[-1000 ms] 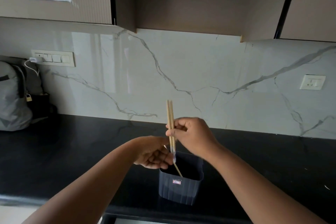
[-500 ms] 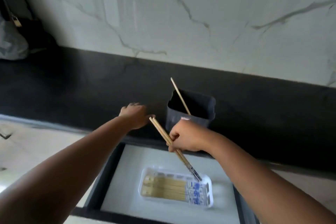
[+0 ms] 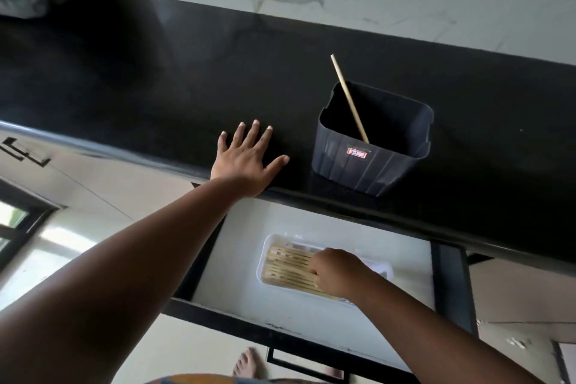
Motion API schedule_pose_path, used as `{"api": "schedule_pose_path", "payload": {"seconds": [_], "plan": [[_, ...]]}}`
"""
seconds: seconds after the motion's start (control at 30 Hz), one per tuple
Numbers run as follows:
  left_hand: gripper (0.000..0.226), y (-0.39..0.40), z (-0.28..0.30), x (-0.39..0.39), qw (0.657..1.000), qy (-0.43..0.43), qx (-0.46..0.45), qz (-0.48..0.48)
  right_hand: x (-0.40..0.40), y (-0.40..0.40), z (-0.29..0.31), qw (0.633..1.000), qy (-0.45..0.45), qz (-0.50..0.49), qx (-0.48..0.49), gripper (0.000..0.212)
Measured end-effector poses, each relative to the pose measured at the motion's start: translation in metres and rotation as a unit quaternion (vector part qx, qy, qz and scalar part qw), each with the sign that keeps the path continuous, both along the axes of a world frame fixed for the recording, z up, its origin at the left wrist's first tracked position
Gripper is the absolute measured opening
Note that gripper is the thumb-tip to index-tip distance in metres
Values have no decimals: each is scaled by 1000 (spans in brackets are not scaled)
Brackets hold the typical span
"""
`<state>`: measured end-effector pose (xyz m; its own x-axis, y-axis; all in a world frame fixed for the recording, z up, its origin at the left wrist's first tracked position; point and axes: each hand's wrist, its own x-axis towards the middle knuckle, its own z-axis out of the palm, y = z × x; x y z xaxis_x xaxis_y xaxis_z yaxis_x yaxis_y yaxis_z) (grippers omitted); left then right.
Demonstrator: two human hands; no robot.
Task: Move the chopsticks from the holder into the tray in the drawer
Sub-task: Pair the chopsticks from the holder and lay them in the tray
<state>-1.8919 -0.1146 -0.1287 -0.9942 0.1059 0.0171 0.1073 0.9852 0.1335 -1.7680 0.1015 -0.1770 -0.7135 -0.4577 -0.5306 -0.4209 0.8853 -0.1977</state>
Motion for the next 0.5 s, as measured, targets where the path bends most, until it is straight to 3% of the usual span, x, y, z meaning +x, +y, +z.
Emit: {"api": "schedule_pose_path", "payload": {"seconds": [0.1, 0.27, 0.37, 0.5], "plan": [[88, -1, -1, 0, 1000, 1, 3, 1, -1, -3, -7, 1000, -28, 3, -8, 43], [87, 0, 2, 1, 1000, 2, 1, -2, -6, -10, -8, 999, -48, 7, 4, 18], [86, 1, 4, 2, 1000, 0, -1, -2, -7, -12, -14, 998, -57, -2, 12, 21], [86, 0, 3, 2, 1000, -1, -4, -5, -7, -14, -17, 999, -52, -2, 0, 8]]}}
